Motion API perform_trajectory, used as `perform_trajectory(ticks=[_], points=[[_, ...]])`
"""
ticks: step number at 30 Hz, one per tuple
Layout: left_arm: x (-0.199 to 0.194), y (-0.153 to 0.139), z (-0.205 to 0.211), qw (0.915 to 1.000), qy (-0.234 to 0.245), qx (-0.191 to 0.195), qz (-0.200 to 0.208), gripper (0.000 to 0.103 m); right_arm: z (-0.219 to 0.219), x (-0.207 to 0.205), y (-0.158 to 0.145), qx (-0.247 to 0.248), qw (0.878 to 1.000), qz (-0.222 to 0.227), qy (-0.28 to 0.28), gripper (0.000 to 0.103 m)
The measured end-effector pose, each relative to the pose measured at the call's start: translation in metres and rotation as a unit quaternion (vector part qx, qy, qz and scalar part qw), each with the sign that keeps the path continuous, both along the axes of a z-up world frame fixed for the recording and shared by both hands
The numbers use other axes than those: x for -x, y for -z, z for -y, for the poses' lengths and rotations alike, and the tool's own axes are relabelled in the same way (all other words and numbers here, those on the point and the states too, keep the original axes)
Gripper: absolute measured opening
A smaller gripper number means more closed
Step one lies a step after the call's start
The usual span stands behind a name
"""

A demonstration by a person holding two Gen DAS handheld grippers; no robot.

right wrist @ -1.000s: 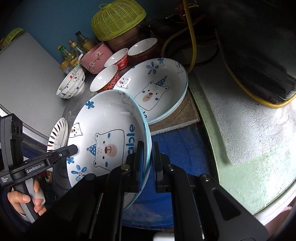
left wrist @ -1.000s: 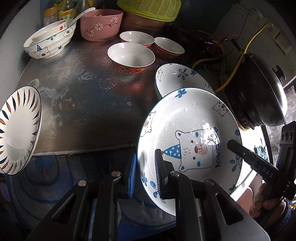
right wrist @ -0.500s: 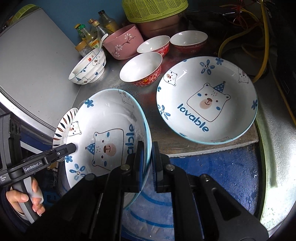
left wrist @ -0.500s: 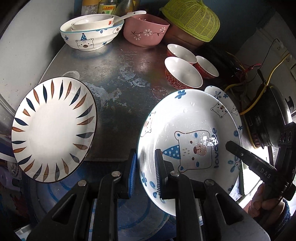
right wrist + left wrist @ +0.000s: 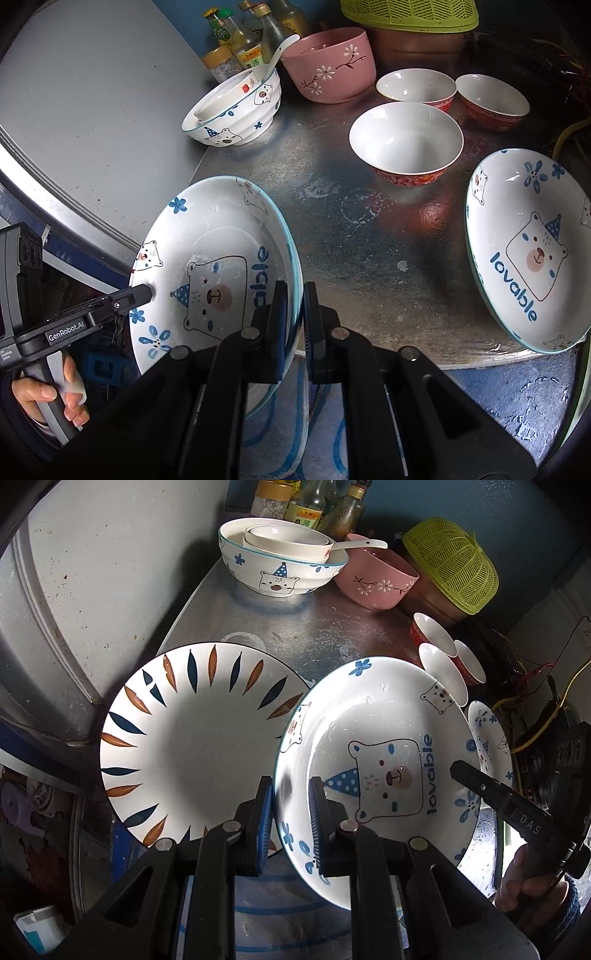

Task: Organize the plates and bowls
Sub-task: 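Lift the bear plate from the rack and carry it over the leaf-pattern plate, then lower the bear plate onto the leaf-pattern plate and open both grippers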

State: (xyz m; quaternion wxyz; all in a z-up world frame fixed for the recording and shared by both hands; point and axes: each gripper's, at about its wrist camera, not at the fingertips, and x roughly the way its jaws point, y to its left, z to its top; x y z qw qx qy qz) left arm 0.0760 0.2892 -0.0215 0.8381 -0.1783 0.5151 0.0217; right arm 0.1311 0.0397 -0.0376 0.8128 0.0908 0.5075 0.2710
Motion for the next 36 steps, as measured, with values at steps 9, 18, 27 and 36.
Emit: perform_trajectory(ticks=[9,18,27,36], points=[[0.007,0.006,-0.054,0.9989,-0.045,-0.003,-0.008,0.018,-0.058,-0.013,0.009,-0.002,0.999,-0.006,-0.046,0.009],[0.012,0.017,-0.095,0.9969,-0.076,-0.003,-0.019,0.018,-0.107,-0.018,0.015,0.001,0.997,-0.009,-0.076,0.009],[0.008,0.029,-0.118,0.9966,-0.079,-0.002,-0.026,0.018,-0.138,-0.023,0.031,0.017,0.997,-0.017,-0.080,0.009],[0.000,0.039,-0.121,0.9971,-0.063,-0.013,-0.041,0.018,-0.149,-0.031,0.043,0.026,0.997,-0.021,-0.064,0.010]])
